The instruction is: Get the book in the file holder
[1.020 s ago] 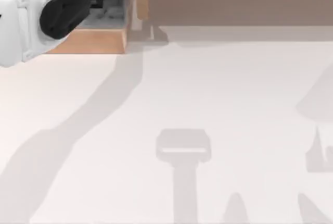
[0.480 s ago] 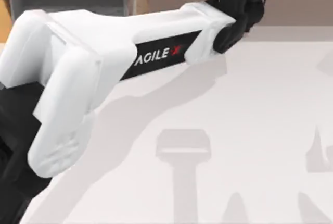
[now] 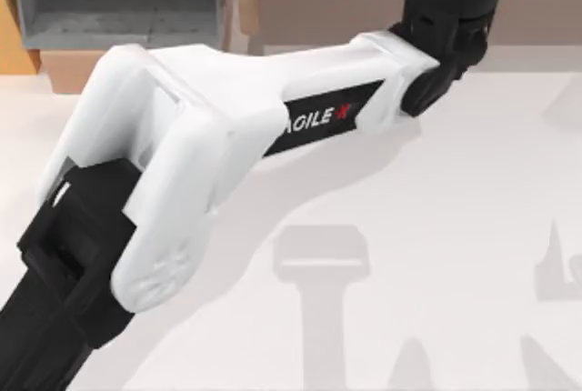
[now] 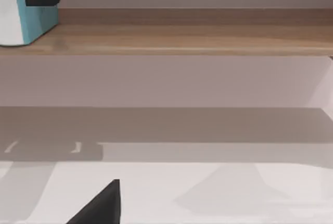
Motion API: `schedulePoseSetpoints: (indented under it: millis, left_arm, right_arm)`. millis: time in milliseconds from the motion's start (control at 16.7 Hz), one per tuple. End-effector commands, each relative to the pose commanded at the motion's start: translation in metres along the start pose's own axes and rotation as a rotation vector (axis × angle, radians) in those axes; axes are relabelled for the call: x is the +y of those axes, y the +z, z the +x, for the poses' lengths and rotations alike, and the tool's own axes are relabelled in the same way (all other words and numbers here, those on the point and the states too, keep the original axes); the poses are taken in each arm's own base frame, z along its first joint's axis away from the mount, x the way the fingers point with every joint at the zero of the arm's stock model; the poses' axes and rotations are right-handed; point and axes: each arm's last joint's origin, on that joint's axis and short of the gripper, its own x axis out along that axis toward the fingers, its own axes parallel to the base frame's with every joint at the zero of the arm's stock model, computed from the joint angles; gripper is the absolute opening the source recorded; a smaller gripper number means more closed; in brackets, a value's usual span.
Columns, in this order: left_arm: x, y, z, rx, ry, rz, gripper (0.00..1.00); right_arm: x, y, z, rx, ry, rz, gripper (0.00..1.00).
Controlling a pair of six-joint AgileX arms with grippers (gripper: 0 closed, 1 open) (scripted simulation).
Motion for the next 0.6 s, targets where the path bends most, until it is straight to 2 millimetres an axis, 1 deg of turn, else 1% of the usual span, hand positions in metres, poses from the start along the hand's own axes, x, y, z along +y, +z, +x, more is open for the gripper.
schedulePoseSetpoints:
  millis: [180,480,600]
  left_arm:
    - [0.002,0.0,0.003,0.001,0.001,0.001,1.0]
    - [0.0,0.0,0.017,0.0,0.0,0.0,1.0]
    - [0.0,0.0,0.02,0.0,0.0,0.0,1.0]
  right_arm:
    - [0.0,0.0,0.0,0.0,0.0,0.0,1.0]
    - [0.0,0.0,0.0,0.0,0.0,0.0,1.0]
    - [0.0,0.0,0.0,0.0,0.0,0.0,1.0]
